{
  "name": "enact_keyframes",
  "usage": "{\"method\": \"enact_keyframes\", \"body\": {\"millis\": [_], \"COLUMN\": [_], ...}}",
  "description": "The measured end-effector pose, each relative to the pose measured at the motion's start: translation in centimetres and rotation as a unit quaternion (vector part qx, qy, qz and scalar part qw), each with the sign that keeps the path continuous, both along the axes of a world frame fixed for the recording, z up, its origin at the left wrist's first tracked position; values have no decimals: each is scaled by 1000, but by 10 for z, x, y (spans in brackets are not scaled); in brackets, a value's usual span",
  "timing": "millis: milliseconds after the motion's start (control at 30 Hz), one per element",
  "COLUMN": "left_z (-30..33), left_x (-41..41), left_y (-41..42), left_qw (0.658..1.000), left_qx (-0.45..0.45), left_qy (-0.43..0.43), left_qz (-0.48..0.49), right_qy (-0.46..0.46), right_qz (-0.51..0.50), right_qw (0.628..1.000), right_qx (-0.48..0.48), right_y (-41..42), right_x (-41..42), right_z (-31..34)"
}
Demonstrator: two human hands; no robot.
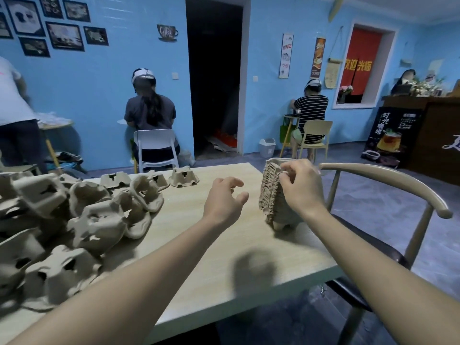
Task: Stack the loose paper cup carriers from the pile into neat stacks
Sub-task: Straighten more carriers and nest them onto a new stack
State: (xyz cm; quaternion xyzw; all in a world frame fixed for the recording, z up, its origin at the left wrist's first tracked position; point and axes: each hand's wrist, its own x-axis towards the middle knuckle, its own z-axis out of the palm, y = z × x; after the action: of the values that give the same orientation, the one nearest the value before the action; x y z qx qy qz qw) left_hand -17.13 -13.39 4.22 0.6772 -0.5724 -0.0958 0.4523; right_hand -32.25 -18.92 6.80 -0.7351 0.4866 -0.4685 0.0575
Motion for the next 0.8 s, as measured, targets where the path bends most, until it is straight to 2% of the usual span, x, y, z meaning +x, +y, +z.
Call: {"method": "enact_keyframes", "body": {"millis": [400,567,700,800], "left_z": [-66,-88,-92,-96], "left_x": [95,123,143,156], "left_y": [102,146,172,184], "left_qw": [993,986,964,948], "left_qx": [67,48,29,24], "left_qy": [-52,-105,-187,-215], "left_qz": [77,121,186,235], "right_qy": [26,43,49,44], "right_qz": [128,182,207,220], "right_qw": [985,970,961,957], "right_qx": [116,156,176,184], "right_y": [63,90,105,112], "right_x": [98,143,170,186], "right_z": [-72,-100,-113,-118]}}
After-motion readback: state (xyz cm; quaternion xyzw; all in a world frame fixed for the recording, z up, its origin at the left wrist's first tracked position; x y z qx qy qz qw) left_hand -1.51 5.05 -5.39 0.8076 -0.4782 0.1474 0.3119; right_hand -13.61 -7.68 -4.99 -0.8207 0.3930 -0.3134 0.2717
